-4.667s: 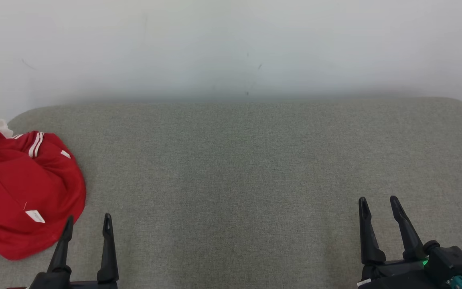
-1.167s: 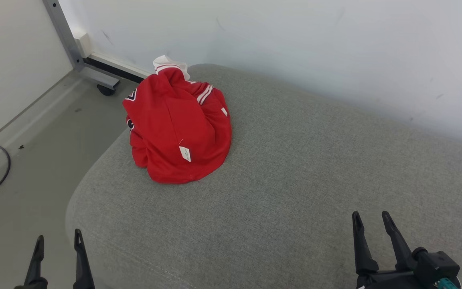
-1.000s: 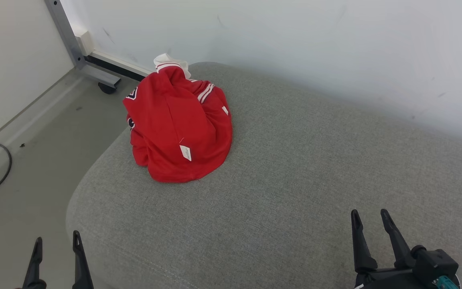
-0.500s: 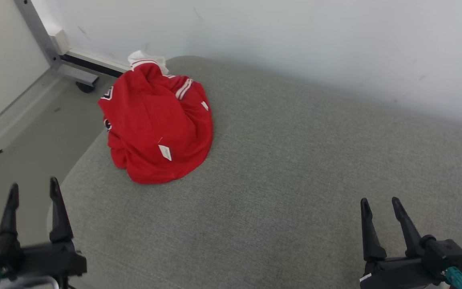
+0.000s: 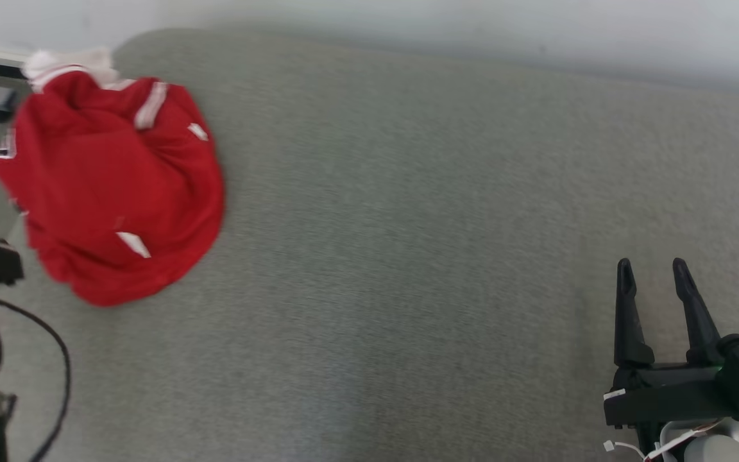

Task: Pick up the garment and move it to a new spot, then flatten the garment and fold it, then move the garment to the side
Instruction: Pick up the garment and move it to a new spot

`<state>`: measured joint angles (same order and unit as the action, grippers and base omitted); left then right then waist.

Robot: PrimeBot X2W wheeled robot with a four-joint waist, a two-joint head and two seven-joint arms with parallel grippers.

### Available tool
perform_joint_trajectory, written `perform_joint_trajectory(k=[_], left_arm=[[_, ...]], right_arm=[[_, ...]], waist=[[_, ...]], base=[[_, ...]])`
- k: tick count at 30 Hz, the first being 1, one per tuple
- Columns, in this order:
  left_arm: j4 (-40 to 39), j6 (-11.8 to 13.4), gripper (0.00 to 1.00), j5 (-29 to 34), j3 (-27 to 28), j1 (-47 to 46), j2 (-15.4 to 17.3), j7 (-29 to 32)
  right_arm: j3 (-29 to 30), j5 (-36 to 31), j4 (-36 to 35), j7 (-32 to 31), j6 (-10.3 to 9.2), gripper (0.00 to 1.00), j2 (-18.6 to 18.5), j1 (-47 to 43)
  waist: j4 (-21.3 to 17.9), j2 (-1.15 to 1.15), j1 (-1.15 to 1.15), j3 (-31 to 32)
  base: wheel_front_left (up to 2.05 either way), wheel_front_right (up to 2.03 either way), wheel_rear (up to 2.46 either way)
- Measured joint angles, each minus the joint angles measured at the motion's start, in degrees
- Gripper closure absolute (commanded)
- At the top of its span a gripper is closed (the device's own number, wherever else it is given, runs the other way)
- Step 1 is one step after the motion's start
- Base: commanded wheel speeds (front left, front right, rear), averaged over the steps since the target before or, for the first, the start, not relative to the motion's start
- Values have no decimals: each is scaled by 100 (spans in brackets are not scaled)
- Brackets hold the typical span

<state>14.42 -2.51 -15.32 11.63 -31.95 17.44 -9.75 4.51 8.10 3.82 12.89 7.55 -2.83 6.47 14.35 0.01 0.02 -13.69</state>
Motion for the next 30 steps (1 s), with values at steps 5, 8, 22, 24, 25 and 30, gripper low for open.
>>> perform_joint_trajectory(k=[5, 8, 22, 24, 25, 30], left_arm=[[456, -4, 0, -121, 86, -483, 258, 264], [878, -44, 0, -190, 132, -727, 428, 447], [3023, 55, 0, -463, 212, -1182, 836, 1738], [3264, 46, 0, -497, 208, -1182, 820, 1851], [3372, 42, 0, -550, 218, -1182, 795, 1896], [3678, -30, 100, -626, 203, -1191, 714, 1924]], right_arm=[[20, 94, -1, 76, 0, 0, 0, 111], [19, 114, 12, 107, 0, 0, -1, 174], [24, 136, 76, 177, 0, 0, 0, 276], [30, 130, 78, 179, 0, 0, -1, 276], [31, 125, 83, 181, 0, 0, 0, 278], [36, 97, 87, 182, 0, 0, -1, 291]], waist=[[-447, 0, 0, -324], [-684, 0, 0, -496], [-1307, 0, -2, -914], [-1323, 0, -2, -919], [-1326, 0, -2, -915], [-1322, 0, -2, -882]], base=[[0, 0, 0], [0, 0, 0], [0, 0, 0], [0, 0, 0], [0, 0, 0], [0, 0, 0]])
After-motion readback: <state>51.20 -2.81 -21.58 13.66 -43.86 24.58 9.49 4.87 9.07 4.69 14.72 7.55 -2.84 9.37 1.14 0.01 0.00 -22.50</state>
